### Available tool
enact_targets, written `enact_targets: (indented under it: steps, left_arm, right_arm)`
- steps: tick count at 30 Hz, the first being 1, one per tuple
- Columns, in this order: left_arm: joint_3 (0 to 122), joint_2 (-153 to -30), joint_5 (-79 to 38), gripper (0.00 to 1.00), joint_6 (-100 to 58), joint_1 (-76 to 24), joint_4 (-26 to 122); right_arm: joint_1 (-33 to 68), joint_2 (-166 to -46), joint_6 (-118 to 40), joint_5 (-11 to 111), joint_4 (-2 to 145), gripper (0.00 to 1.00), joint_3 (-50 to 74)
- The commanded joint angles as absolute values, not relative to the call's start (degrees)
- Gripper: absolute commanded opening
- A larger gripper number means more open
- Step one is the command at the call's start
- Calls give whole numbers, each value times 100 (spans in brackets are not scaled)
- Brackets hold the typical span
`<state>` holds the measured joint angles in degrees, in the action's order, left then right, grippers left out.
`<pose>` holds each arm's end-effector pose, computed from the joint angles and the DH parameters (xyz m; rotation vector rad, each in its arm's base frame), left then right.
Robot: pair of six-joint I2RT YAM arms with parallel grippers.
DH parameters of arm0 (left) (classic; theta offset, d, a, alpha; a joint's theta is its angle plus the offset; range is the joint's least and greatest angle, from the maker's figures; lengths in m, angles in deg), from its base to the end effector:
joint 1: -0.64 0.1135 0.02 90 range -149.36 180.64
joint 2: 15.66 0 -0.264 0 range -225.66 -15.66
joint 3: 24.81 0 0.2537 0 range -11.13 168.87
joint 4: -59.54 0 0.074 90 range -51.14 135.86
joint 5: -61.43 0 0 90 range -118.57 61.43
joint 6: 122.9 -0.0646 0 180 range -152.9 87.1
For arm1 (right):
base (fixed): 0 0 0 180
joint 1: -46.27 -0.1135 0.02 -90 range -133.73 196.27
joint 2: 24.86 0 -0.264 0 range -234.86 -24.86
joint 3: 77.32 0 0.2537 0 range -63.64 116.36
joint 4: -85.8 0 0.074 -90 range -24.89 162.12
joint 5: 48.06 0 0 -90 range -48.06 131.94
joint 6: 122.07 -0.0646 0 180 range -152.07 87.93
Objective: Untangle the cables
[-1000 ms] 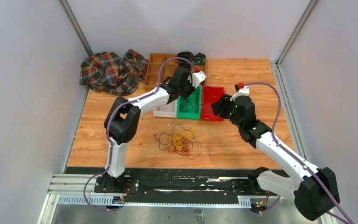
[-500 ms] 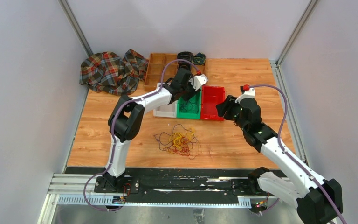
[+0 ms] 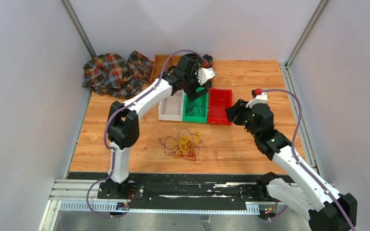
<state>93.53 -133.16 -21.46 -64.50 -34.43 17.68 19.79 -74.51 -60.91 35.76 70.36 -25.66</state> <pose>0.4044 -0.2937 0.2607 1.3098 1.8737 -0.1734 0.2153 0.0995 0.2915 0.1164 1.8396 0.5867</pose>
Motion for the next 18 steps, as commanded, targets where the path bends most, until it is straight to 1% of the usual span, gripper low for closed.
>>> enact_targets:
  steps: [1,3,7,11,14,18]
  left_arm:
    - [9346,-12532,-1683,98,-6715,-3377,743]
    - [9011,-12118,-1344,98,-6790,-3382,374]
    - [7876,-11375,-600,100,-6849,-3550,-95]
    - [6973,-11011,-137,96,-6962,-4057,-125]
    - [6910,-11235,-18,91,-7107,-4353,-125]
    - [7281,-11795,62,83,-7693,-4438,-133]
  right_arm:
    - [2060,-7346,-5992,3549,6873,50,-2567]
    - [2060,-7355,-6041,3600,6880,50,-2625]
    - [2052,-7426,-6124,3810,6983,50,-2740]
    - [2035,-7511,-6190,3986,6960,49,-2798]
    - [2034,-7456,-6228,4058,6947,49,-2907]
    - [2030,-7307,-6195,4081,6903,48,-3010]
